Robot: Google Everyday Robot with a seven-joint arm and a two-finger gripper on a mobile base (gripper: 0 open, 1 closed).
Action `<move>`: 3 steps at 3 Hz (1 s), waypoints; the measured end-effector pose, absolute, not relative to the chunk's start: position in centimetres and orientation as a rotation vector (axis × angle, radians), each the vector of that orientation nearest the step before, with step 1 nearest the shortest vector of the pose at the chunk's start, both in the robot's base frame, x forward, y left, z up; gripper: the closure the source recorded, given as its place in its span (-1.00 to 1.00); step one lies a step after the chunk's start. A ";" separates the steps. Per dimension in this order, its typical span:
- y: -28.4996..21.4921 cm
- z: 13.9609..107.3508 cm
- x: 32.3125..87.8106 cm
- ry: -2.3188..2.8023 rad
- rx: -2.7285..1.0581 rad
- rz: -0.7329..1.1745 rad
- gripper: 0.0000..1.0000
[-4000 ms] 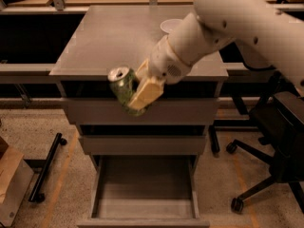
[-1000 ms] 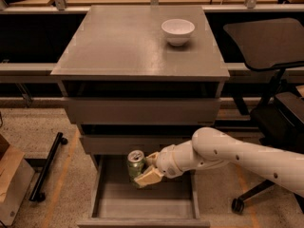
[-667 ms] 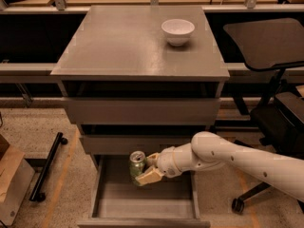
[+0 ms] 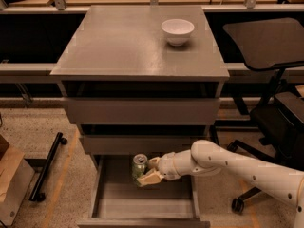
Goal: Place green can into bottom drawer
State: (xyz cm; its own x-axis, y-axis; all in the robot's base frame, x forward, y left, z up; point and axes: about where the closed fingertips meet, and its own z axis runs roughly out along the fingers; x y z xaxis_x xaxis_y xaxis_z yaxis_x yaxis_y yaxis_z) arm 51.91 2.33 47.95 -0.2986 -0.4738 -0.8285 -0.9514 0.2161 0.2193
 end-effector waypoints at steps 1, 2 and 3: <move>3.1 45.2 51.7 1.903 -1.339 0.969 1.00; 3.8 40.8 52.7 1.907 -1.384 0.919 1.00; 3.7 34.0 54.1 1.933 -1.446 0.881 1.00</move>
Offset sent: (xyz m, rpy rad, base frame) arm 0.0237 0.0194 -0.1313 -0.1316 -0.0577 0.0288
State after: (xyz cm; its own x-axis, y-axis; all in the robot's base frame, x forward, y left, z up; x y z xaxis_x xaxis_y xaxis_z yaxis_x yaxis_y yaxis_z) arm 54.12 3.73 34.03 -0.2583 -0.5937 -0.7621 -0.9647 0.2011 0.1703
